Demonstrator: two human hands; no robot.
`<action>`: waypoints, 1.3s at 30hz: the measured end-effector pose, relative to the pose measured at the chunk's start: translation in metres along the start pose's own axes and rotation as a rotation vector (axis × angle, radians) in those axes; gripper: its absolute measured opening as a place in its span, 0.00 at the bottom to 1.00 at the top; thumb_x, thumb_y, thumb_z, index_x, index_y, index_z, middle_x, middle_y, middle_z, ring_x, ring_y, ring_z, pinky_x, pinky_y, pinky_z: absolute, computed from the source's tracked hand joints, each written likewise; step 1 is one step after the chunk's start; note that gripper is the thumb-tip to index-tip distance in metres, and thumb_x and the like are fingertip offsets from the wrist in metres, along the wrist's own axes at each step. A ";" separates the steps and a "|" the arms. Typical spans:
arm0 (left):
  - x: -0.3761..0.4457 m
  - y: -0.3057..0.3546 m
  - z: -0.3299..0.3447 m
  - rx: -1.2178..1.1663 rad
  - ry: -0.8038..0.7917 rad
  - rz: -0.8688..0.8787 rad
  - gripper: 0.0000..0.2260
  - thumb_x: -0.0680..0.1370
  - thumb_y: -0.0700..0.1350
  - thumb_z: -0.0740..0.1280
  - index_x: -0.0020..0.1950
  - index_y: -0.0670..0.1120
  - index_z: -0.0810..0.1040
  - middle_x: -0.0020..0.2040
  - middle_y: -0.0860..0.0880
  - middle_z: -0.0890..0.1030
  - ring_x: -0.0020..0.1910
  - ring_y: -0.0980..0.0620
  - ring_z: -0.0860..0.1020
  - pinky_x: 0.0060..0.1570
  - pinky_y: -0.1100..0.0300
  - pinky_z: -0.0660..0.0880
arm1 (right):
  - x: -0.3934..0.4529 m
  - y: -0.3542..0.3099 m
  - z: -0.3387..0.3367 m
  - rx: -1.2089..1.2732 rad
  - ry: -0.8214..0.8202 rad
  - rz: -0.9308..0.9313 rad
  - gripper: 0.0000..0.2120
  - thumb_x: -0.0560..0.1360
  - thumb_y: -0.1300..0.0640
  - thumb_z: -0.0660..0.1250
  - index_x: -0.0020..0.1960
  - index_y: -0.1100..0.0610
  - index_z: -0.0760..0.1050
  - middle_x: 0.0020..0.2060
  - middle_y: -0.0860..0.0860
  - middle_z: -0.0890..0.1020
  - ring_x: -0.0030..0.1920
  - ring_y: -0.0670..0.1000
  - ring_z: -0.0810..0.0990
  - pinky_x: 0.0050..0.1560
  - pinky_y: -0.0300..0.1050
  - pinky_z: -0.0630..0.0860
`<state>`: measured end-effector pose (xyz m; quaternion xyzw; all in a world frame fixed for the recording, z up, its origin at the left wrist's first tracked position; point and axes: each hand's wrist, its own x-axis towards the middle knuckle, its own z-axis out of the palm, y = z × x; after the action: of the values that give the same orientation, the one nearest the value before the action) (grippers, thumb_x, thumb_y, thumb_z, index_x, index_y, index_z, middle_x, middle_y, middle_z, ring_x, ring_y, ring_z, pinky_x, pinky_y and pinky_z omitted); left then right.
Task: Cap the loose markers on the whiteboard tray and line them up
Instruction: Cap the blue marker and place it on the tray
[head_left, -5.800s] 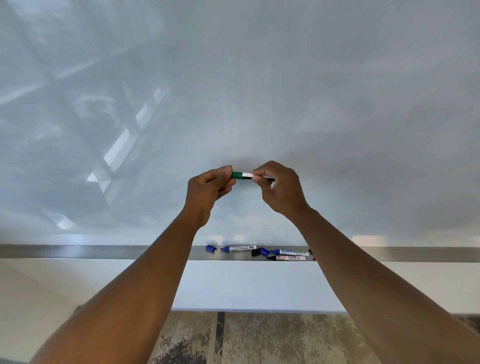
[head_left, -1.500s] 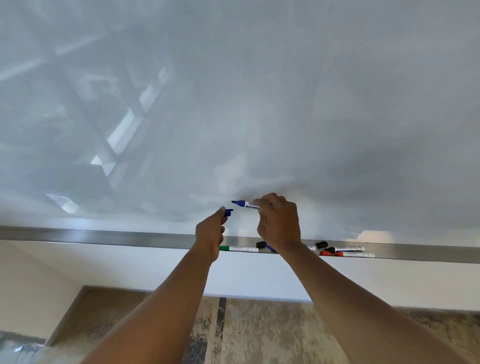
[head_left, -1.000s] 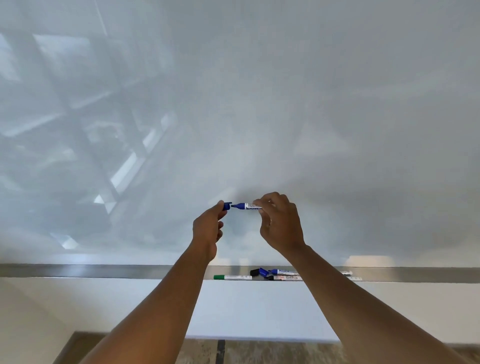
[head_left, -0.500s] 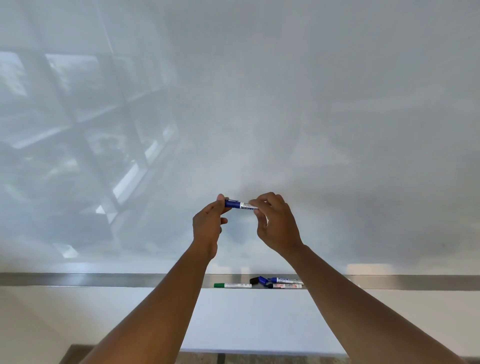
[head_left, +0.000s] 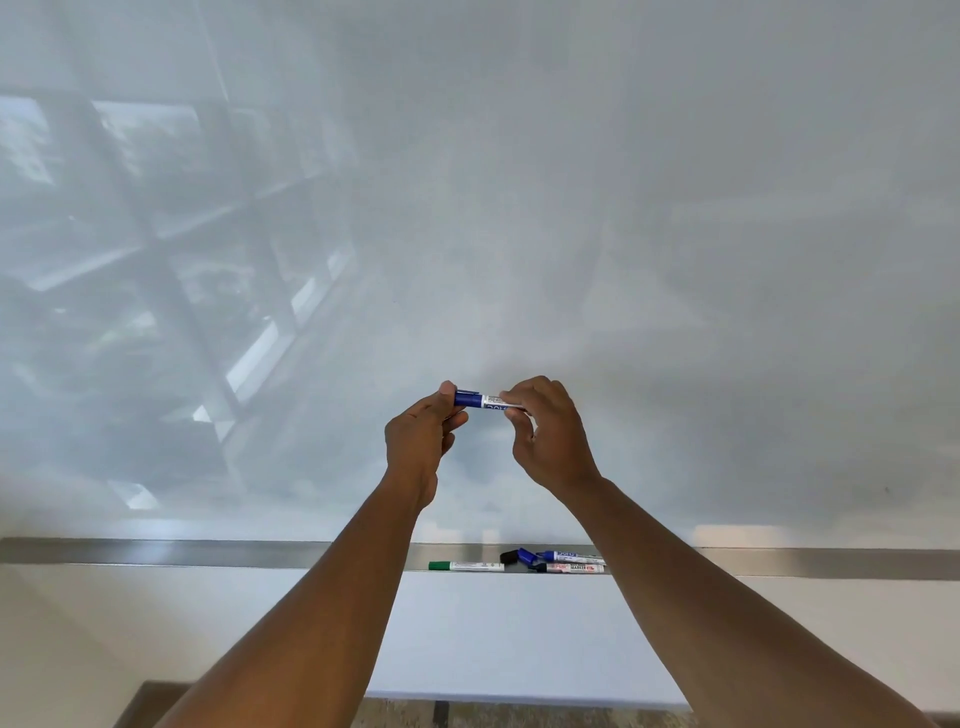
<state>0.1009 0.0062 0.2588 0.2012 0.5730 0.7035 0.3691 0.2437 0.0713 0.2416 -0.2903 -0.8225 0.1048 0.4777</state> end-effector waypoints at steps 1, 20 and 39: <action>0.000 0.001 0.001 -0.003 0.000 0.013 0.06 0.76 0.52 0.71 0.47 0.51 0.83 0.41 0.52 0.86 0.43 0.56 0.85 0.42 0.63 0.78 | 0.001 0.000 -0.001 0.000 0.007 -0.001 0.07 0.75 0.67 0.66 0.52 0.63 0.80 0.45 0.58 0.81 0.46 0.58 0.77 0.47 0.53 0.78; 0.018 -0.064 -0.042 -0.066 0.171 -0.126 0.08 0.77 0.48 0.71 0.48 0.44 0.83 0.42 0.44 0.85 0.38 0.53 0.83 0.41 0.64 0.81 | -0.046 0.029 0.041 0.114 -0.328 0.203 0.14 0.76 0.69 0.61 0.59 0.61 0.77 0.50 0.57 0.78 0.51 0.56 0.76 0.51 0.44 0.74; 0.067 -0.172 -0.094 0.136 0.202 -0.387 0.07 0.78 0.43 0.71 0.51 0.41 0.82 0.43 0.44 0.85 0.39 0.52 0.83 0.44 0.62 0.79 | -0.112 0.082 0.121 0.076 -0.534 0.477 0.17 0.74 0.73 0.59 0.56 0.62 0.80 0.51 0.58 0.76 0.52 0.57 0.77 0.53 0.47 0.74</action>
<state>0.0410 0.0069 0.0602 0.0405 0.6811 0.5960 0.4233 0.2146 0.0856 0.0601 -0.4184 -0.8230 0.3160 0.2184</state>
